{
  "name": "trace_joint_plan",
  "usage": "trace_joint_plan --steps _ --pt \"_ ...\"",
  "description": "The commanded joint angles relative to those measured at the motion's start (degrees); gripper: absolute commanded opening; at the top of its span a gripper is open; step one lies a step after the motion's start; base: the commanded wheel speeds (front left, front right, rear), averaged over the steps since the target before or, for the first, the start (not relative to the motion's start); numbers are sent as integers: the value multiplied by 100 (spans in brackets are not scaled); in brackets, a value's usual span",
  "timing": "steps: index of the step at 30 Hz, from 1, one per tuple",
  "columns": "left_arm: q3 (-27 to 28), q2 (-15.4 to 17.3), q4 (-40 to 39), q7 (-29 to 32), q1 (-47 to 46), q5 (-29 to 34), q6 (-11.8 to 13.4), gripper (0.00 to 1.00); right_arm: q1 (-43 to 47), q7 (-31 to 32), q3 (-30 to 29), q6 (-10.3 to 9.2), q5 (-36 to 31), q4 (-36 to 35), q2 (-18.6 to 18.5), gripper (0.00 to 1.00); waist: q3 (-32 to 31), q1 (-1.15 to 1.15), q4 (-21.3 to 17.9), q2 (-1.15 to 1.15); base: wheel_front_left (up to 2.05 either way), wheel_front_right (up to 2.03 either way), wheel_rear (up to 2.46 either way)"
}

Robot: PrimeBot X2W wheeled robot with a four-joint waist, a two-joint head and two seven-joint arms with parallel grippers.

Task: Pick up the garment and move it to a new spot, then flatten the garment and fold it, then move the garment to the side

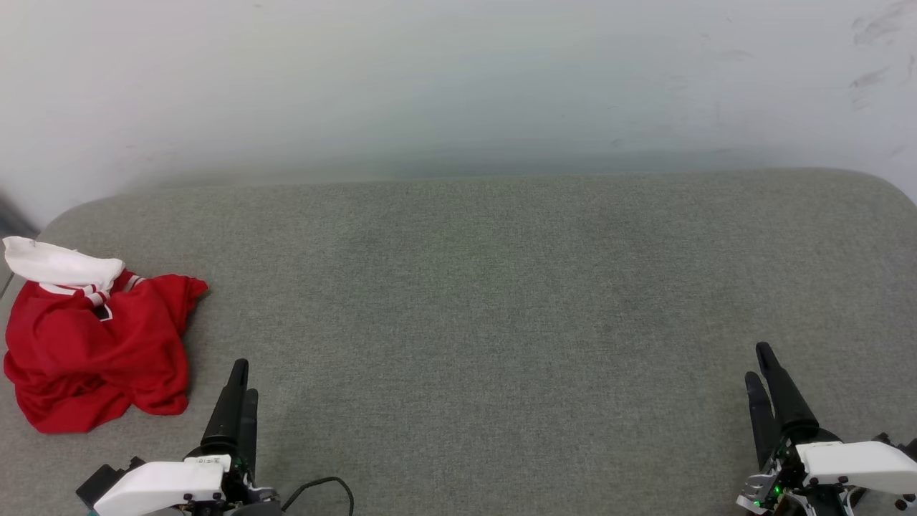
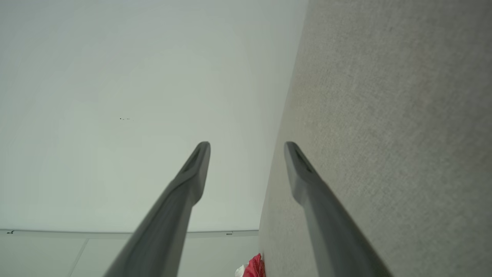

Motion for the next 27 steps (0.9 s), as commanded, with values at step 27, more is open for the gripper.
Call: trace_joint_plan --steps 27 --pt "703 15 -1044 -624 25 2754 -4 100 -169 -628 -62 1 -4020 -1145 0 100 53 0 -5 0 0 0 0"
